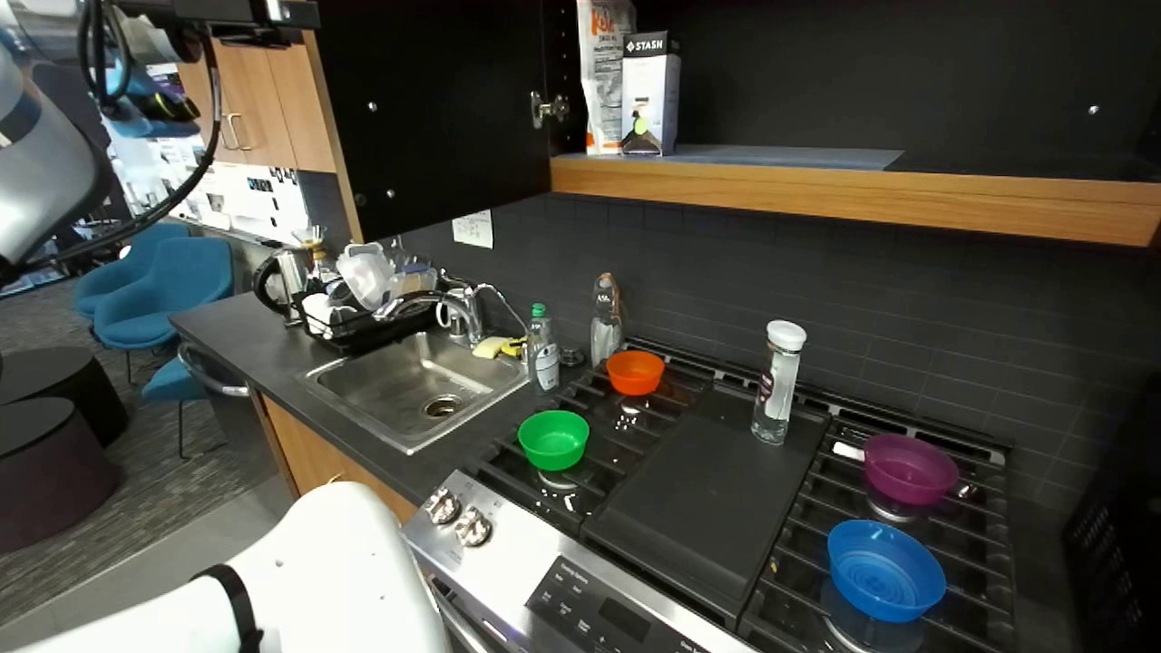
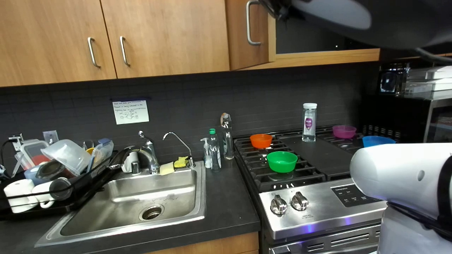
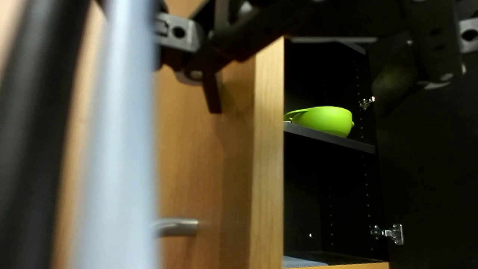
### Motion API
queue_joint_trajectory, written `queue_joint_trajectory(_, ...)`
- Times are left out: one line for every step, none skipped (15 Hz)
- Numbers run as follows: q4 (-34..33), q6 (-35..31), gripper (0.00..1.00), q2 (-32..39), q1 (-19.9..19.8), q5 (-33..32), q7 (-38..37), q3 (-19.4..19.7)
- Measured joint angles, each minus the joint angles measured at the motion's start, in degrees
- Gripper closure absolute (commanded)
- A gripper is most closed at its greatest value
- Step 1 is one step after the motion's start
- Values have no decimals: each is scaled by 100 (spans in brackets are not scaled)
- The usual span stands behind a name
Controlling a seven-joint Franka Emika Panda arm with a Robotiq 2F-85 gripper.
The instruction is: Close the cupboard's left door completely
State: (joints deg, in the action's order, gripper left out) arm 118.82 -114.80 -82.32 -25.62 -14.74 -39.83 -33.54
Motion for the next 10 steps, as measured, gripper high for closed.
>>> queue_joint_trajectory(-1, 19, 0, 0, 1, -1, 0, 0)
queue_joint_trajectory(1, 48, 0, 0, 1, -2, 0, 0)
queue_joint_trajectory(11, 84, 0, -1, 2, -2, 0, 0)
queue_joint_trajectory(29, 124, 0, -1, 2, -7, 0, 0)
queue_joint_trajectory(56, 168, 0, -2, 2, -25, 0, 1)
queue_joint_trajectory(100, 213, 0, -3, 2, -49, 0, 7)
queue_joint_trajectory(162, 248, 0, -4, 2, -69, 0, 17)
queue_joint_trajectory(256, 268, 0, -6, 2, -86, -5, 29)
queue_joint_trajectory(349, 269, 0, -7, 3, -89, -8, 40)
queue_joint_trajectory(463, 258, 0, -8, 4, -90, -17, 55)
